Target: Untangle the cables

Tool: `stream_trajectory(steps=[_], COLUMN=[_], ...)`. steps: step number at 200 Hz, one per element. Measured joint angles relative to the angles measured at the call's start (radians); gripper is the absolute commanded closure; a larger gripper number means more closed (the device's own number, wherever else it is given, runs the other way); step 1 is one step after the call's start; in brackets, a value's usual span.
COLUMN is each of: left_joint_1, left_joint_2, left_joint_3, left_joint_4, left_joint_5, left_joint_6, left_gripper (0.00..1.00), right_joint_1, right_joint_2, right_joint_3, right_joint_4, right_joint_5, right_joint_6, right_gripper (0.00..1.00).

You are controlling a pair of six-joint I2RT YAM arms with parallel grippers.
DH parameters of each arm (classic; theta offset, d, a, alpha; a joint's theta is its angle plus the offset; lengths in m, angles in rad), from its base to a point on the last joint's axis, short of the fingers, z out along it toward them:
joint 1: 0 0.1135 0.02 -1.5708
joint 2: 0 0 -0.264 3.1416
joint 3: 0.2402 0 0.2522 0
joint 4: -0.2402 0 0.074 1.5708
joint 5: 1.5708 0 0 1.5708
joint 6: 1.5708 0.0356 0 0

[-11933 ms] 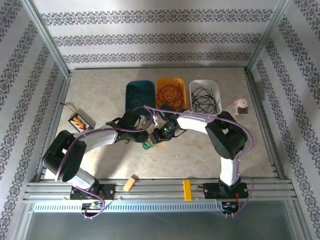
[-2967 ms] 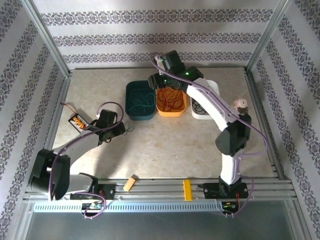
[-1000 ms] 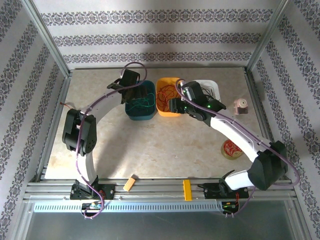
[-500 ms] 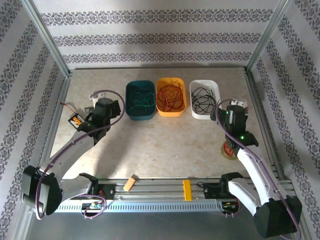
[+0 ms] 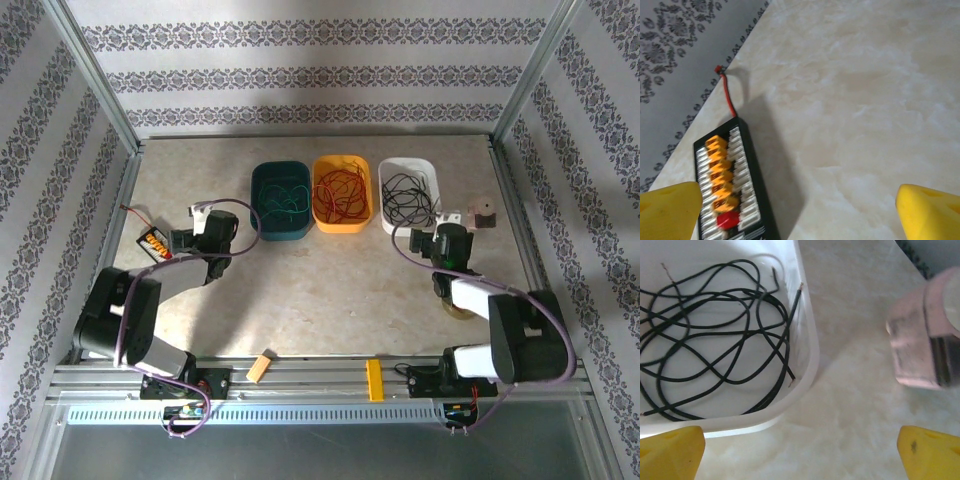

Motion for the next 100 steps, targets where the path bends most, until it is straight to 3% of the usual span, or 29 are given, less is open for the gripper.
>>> stream_trajectory(steps=[28, 54, 79, 100], left_joint_1=[0.036, 0.101, 0.201, 0.222], left_joint_2=[0.028, 0.03, 0.038, 0.076], left_joint_3=[-0.046, -0.133, -0.229, -0.256], left_joint_4=[0.166, 0.409, 0.542, 0.615], left_joint_5=[0.097, 0.243, 0.399, 0.494], left_joint_6=[0.08, 0.139, 0.143, 0.147], left_gripper=[0.01, 0.01, 0.01, 0.01], right_joint_1=[-0.068, -0.116, -0.111, -0.111], right_joint_2=[0.138, 0.143, 0.143, 0.143], right_joint_3=[-0.013, -0.03, -0.03, -0.029], right_joint_4=[0.233, 0.314, 0.358, 0.365], right_joint_5=[-0.146, -0.251, -0.308, -0.309], right_joint_6=[-0.002, -0.003, -0.003, -0.003], right_gripper=[0.02, 0.02, 0.02, 0.02])
